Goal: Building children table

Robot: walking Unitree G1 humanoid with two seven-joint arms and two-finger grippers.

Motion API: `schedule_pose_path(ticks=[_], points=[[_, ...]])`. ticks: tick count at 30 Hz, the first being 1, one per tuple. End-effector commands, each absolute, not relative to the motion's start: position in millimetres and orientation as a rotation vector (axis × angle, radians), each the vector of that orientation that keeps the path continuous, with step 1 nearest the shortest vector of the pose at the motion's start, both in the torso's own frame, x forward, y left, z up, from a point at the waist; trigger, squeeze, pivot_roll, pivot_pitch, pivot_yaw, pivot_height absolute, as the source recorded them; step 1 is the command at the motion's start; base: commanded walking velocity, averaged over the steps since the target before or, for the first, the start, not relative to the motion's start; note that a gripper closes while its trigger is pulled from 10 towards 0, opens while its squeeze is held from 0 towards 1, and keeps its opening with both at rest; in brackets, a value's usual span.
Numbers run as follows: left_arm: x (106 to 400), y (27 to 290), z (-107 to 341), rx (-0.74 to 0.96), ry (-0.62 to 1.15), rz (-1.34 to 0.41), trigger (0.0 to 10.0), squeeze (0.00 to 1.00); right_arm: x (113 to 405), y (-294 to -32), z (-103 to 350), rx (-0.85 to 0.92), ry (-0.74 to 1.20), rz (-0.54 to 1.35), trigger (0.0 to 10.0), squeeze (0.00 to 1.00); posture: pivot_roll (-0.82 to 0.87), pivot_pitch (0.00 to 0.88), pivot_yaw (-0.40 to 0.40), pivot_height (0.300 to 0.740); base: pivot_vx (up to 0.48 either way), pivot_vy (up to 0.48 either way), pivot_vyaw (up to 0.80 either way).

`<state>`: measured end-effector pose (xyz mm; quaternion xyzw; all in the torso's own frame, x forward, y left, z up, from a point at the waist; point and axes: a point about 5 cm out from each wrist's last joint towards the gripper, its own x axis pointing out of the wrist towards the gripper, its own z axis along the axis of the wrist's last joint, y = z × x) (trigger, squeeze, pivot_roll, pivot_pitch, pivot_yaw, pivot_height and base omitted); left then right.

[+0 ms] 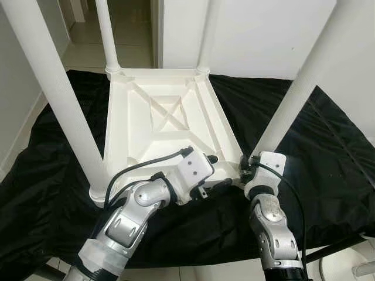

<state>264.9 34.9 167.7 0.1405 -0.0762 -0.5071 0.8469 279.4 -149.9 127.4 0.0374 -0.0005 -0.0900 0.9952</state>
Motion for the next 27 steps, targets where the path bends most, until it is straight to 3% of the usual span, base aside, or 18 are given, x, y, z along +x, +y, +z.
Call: schedule_pose_path(ticks=[1,8,9,10,11,14,17,27], points=[[263,34,171,0.305,-0.168,-1.088,10.0,0.00,275,-139,121,0.155,0.032,-0.179,10.0,1.00,-0.06,0.050,-0.078,0.740,0.000,0.000,0.00],[263,33,171,0.305,-0.169,-1.079,10.0,0.00,276,-159,129,0.136,-0.021,-0.008,10.0,1.00,-0.05,0.048,-0.087,0.740,0.000,0.000,0.00],[263,34,171,0.305,-0.169,-1.078,10.0,0.00,277,-163,129,0.126,-0.019,0.023,10.0,0.15,-0.05,0.048,-0.087,0.740,0.000,0.000,0.00],[263,34,171,0.305,-0.169,-1.078,10.0,0.00,277,-163,129,0.126,-0.019,0.023,10.0,0.15,-0.05,0.048,-0.087,0.740,0.000,0.000,0.00],[263,34,172,0.305,-0.169,-1.077,10.0,0.00,277,-165,128,0.118,-0.019,0.044,10.0,0.00,-0.05,0.048,-0.087,0.740,0.000,0.000,0.00],[263,34,172,0.306,-0.170,-1.077,10.0,0.00,278,-169,128,0.106,-0.020,0.077,10.0,0.00,-0.05,0.046,-0.086,0.740,0.000,0.000,0.00],[264,35,173,0.312,-0.172,-1.074,10.0,0.00,283,-180,127,0.042,-0.012,0.252,10.0,0.00,-0.04,0.041,-0.081,0.740,0.000,0.000,0.00],[266,36,175,0.321,-0.178,-1.070,10.0,0.00,299,-183,130,-0.106,0.033,0.553,10.0,0.00,-0.03,0.035,-0.080,0.740,0.000,0.000,0.00]])
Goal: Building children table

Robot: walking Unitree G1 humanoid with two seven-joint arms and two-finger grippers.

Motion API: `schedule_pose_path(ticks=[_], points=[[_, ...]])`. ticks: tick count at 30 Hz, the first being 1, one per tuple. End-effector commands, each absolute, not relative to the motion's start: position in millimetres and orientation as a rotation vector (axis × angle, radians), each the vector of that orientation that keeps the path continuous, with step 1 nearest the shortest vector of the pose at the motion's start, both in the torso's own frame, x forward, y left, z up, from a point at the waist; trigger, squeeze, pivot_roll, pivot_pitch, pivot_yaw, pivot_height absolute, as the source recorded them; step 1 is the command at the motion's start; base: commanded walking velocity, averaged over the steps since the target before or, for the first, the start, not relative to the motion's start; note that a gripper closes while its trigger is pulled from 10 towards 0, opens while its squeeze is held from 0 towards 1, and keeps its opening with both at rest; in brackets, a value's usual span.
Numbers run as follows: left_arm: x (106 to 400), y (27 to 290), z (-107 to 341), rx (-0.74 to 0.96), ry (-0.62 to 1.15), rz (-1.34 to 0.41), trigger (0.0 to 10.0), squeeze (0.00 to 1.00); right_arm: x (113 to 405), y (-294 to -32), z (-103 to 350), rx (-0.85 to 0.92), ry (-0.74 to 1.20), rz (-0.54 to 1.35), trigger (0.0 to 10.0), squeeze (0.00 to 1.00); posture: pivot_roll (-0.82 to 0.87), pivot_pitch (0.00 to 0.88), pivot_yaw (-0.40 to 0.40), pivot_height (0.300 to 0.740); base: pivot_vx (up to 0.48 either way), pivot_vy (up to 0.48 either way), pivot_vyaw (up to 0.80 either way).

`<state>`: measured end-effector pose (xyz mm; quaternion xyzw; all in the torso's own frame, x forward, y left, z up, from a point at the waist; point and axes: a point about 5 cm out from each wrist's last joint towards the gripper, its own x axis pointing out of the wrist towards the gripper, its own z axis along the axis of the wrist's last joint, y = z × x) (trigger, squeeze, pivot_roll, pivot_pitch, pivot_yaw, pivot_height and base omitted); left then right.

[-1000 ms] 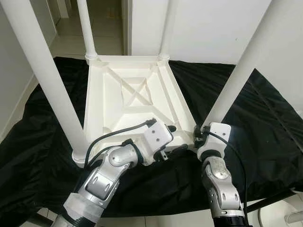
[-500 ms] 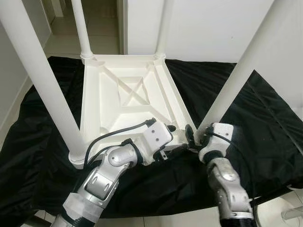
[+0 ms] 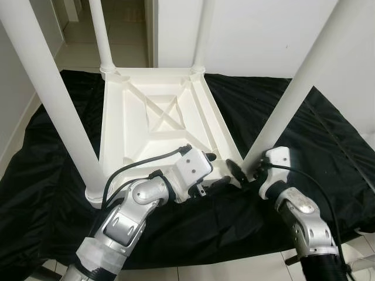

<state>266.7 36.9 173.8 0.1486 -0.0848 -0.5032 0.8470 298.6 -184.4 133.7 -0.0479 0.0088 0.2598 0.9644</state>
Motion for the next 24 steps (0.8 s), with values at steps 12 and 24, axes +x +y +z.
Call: schedule_pose_path(ticks=[12,24], points=[[268,37,177,0.325,-0.185,-1.047,10.0,0.00,320,-180,131,-0.219,0.079,0.778,2.5,0.00,0.00,0.024,-0.100,0.740,0.000,0.000,0.00],[267,40,177,0.327,-0.185,-1.028,10.0,0.00,319,-183,121,-0.136,0.125,0.794,1.4,0.00,0.01,0.021,-0.103,0.740,0.000,0.000,0.00]])
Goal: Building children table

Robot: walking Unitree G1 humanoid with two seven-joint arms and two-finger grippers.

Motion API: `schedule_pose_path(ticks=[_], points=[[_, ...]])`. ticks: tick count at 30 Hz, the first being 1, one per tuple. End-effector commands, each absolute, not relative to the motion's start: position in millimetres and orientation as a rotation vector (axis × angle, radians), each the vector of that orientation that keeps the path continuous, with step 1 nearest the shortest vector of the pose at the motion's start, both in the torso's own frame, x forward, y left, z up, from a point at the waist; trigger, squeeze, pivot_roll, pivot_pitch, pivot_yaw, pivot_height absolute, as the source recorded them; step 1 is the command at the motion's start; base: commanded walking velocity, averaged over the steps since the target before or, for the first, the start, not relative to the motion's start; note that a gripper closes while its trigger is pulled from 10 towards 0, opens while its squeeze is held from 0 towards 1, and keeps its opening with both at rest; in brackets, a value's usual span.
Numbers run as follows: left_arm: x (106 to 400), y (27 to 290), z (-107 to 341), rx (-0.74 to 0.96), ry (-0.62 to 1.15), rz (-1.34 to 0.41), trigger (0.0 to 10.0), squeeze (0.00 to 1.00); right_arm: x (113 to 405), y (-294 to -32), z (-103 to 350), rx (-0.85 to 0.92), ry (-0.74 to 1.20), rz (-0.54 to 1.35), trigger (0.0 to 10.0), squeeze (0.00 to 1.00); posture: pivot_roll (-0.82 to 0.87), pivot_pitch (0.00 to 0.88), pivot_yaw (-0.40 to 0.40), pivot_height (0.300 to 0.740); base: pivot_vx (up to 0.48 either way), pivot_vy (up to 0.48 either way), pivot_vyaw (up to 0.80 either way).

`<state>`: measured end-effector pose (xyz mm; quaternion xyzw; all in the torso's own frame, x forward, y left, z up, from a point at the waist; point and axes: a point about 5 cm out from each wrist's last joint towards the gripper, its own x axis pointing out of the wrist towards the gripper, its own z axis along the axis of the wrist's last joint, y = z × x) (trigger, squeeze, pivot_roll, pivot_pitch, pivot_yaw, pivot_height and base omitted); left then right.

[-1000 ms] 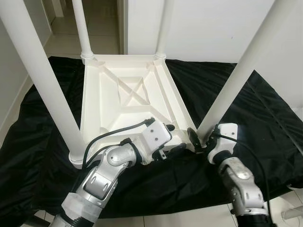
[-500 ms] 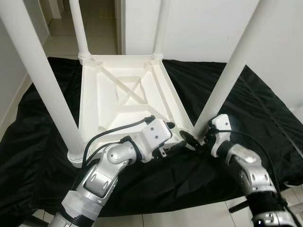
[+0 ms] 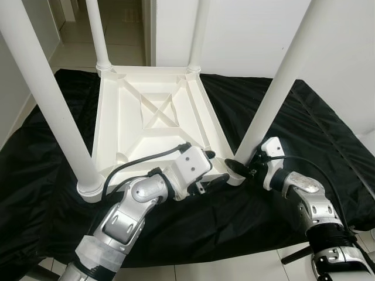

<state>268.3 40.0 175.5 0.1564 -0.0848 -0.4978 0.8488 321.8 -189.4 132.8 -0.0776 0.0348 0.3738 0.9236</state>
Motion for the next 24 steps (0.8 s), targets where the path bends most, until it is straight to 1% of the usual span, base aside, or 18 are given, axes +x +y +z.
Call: schedule_pose_path(ticks=[1,2,6,7,10,12,13,15,16,18,22,23,24], points=[[267,40,177,0.327,-0.185,-1.028,10.0,0.00,319,-183,121,-0.136,0.125,0.794,1.4,0.00,0.01,0.021,-0.103,0.740,0.000,0.000,0.00],[267,40,177,0.328,-0.185,-1.030,10.0,0.00,319,-183,121,-0.118,0.118,0.773,10.0,0.00,0.01,0.020,-0.102,0.740,0.000,0.000,0.00],[267,40,176,0.329,-0.185,-1.032,10.0,0.00,319,-183,121,-0.102,0.113,0.751,10.0,0.00,0.01,0.021,-0.100,0.740,0.000,0.000,0.00],[267,39,176,0.329,-0.184,-1.036,10.0,0.00,320,-184,121,-0.100,0.106,0.706,10.0,0.00,0.00,0.020,-0.098,0.740,0.000,0.000,0.00],[267,38,176,0.328,-0.184,-1.040,10.0,0.00,321,-185,121,-0.097,0.106,0.673,10.0,0.00,0.00,0.020,-0.098,0.740,0.000,0.000,0.00],[265,37,175,0.328,-0.184,-1.053,10.0,0.00,322,-186,121,-0.092,0.101,0.579,10.0,0.00,-0.01,0.018,-0.096,0.740,0.000,0.000,0.00],[265,37,175,0.328,-0.184,-1.053,10.0,0.00,322,-186,121,-0.092,0.101,0.579,10.0,0.00,-0.01,0.018,-0.096,0.740,0.000,0.000,0.00],[264,36,175,0.328,-0.182,-1.064,10.0,0.00,322,-184,124,-0.064,0.082,0.472,10.0,0.00,-0.01,0.017,-0.094,0.740,0.000,0.000,0.00],[264,36,175,0.328,-0.182,-1.064,10.0,0.00,322,-184,124,-0.064,0.082,0.472,10.0,0.00,-0.01,0.017,-0.094,0.740,0.000,0.000,0.00],[263,35,174,0.328,-0.181,-1.071,10.0,0.00,321,-180,125,-0.042,0.076,0.380,10.0,0.00,-0.01,0.015,-0.094,0.740,0.000,0.000,0.00],[263,35,174,0.328,-0.181,-1.074,10.0,0.00,320,-177,124,-0.005,0.083,0.310,10.0,0.00,-0.02,0.013,-0.094,0.740,0.000,0.000,0.00],[263,34,174,0.328,-0.181,-1.075,10.0,0.00,320,-174,125,0.024,0.079,0.262,10.0,0.00,-0.01,0.013,-0.094,0.740,0.000,0.000,0.00],[263,34,174,0.328,-0.181,-1.075,10.0,0.00,320,-174,125,0.024,0.079,0.262,10.0,0.00,-0.01,0.013,-0.094,0.740,0.000,0.000,0.00]])
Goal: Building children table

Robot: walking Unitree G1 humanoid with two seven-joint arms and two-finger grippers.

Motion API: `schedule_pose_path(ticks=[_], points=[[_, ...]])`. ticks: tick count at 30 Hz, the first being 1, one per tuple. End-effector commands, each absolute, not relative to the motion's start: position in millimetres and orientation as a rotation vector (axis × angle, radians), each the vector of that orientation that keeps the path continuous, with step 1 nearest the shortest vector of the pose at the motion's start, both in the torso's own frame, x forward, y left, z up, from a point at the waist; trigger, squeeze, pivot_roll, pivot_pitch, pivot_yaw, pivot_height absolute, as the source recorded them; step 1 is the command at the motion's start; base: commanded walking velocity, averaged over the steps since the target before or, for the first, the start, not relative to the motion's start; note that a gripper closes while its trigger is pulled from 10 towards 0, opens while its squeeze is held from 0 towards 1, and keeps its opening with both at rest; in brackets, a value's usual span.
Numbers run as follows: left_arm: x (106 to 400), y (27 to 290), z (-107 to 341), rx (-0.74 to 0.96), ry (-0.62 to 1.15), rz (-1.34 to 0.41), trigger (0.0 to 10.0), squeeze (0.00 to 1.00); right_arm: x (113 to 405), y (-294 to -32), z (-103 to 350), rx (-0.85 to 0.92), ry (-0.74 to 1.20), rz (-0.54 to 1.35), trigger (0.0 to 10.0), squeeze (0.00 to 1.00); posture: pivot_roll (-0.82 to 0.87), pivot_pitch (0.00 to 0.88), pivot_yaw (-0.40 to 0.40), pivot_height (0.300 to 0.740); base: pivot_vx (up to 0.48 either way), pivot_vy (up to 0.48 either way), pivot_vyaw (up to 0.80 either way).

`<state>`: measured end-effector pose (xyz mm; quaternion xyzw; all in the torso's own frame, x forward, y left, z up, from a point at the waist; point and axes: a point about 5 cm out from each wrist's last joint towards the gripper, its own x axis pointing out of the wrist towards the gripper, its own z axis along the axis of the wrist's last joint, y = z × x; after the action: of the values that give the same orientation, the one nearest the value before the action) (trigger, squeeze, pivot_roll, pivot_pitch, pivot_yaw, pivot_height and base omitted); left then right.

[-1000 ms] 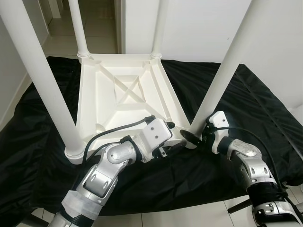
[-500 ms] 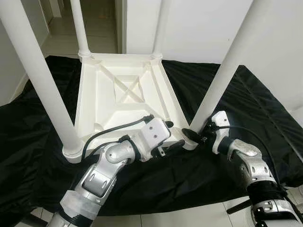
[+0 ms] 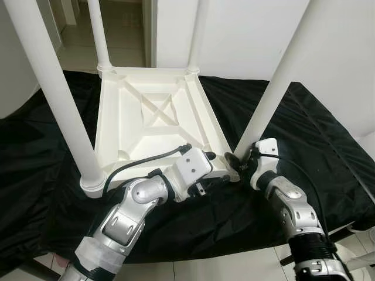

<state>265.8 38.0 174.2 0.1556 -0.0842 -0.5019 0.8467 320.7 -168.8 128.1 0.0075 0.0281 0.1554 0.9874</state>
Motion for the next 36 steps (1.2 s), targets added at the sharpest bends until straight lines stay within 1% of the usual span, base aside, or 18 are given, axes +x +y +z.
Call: schedule_pose_path(ticks=[1,4,5,7,8,10,16,21,22,23,28,30,36], points=[[262,34,174,0.328,-0.181,-1.077,10.0,0.00,317,-168,125,0.049,0.064,0.189,10.0,0.00,-0.02,0.010,-0.093,0.740,0.000,0.000,0.00],[262,34,173,0.328,-0.181,-1.083,10.0,0.00,308,-144,123,0.123,0.044,0.040,10.0,0.00,-0.02,0.005,-0.092,0.740,0.000,0.000,0.00],[262,34,173,0.328,-0.181,-1.083,10.0,0.00,308,-144,123,0.123,0.044,0.040,10.0,0.00,-0.02,0.005,-0.092,0.740,0.000,0.000,0.00],[262,33,174,0.329,-0.183,-1.086,10.0,0.00,304,-131,121,0.155,0.049,-0.023,10.0,0.00,-0.02,0.003,-0.093,0.740,0.000,0.000,0.00],[262,33,174,0.329,-0.183,-1.086,10.0,0.00,304,-131,121,0.155,0.049,-0.023,10.0,0.00,-0.02,0.003,-0.093,0.740,0.000,0.000,0.00],[263,32,174,0.330,-0.184,-1.088,10.0,0.00,302,-122,122,0.187,0.053,-0.090,10.0,0.00,-0.02,0.000,-0.095,0.740,0.000,0.000,0.00],[263,31,174,0.329,-0.187,-1.089,10.0,0.00,300,-113,127,0.241,0.037,-0.102,10.0,0.00,-0.02,0.000,-0.095,0.740,0.000,0.000,0.00],[262,31,174,0.329,-0.188,-1.092,10.0,0.00,298,-114,130,0.259,0.024,-0.089,10.0,0.00,-0.02,0.000,-0.092,0.740,0.000,0.000,0.00],[262,31,173,0.331,-0.189,-1.095,10.0,0.00,297,-118,131,0.257,0.014,-0.091,10.0,1.00,-0.02,0.000,-0.092,0.740,0.000,0.000,0.00],[262,30,174,0.332,-0.190,-1.096,10.0,0.00,296,-122,133,0.258,0.004,-0.092,10.0,1.00,-0.02,0.000,-0.092,0.740,0.000,0.000,0.00],[263,30,174,0.332,-0.191,-1.096,10.0,0.00,296,-125,135,0.252,-0.010,-0.086,10.0,1.00,-0.02,0.000,-0.093,0.740,0.000,0.000,0.00],[263,30,174,0.332,-0.191,-1.097,10.0,0.00,293,-132,138,0.227,-0.038,-0.072,10.0,1.00,-0.02,0.000,-0.092,0.740,0.000,0.000,0.00],[262,30,174,0.332,-0.192,-1.097,10.0,0.00,289,-137,139,0.184,-0.062,-0.045,10.0,1.00,-0.03,0.000,-0.092,0.740,0.000,0.000,0.00]])
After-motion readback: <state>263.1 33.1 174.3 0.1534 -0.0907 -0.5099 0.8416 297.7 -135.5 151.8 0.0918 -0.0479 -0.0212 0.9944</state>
